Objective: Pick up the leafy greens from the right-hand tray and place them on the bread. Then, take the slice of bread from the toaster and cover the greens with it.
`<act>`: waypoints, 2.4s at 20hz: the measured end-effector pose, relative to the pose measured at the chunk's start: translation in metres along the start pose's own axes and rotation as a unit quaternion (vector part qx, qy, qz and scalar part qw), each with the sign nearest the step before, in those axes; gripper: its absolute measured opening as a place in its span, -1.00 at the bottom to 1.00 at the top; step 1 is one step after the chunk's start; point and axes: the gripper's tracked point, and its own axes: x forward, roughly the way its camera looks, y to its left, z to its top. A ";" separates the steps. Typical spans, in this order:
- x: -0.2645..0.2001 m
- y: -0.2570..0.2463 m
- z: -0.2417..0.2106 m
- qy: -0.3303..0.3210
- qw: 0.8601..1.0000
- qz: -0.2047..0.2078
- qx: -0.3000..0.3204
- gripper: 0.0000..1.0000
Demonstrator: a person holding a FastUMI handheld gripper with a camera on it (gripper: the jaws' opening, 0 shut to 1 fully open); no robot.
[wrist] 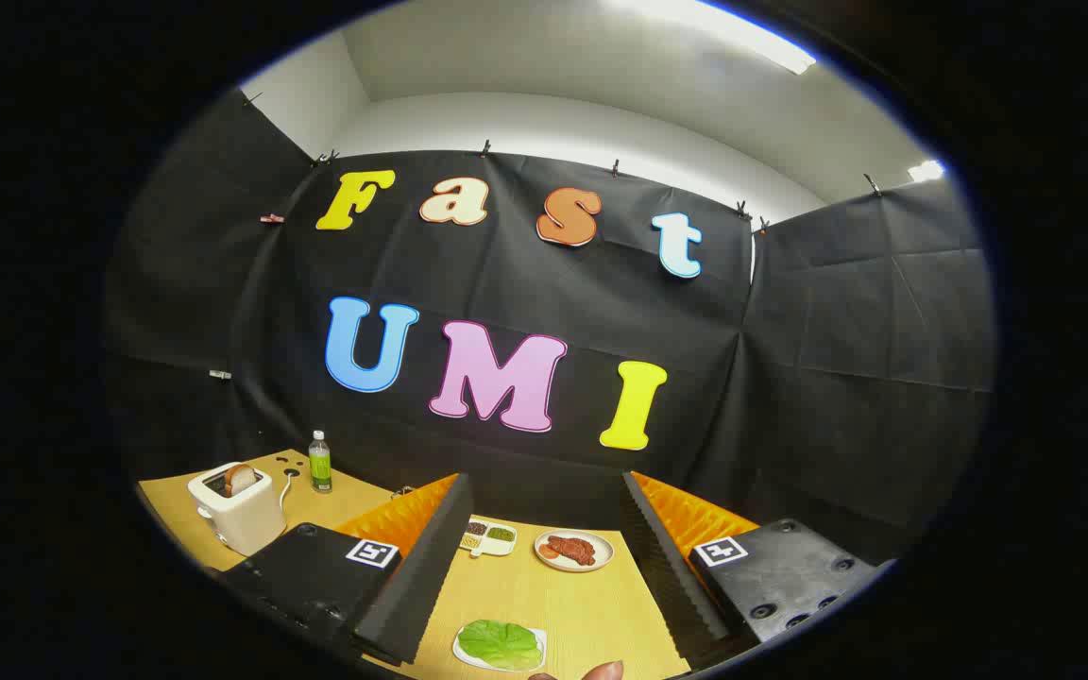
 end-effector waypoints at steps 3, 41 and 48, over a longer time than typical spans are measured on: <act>0.000 0.000 -0.002 0.004 1.000 -0.001 -0.003 0.95; 0.035 0.043 -0.303 0.295 0.928 0.220 -0.056 0.89; 0.042 0.056 -0.389 0.379 0.892 0.244 -0.026 0.72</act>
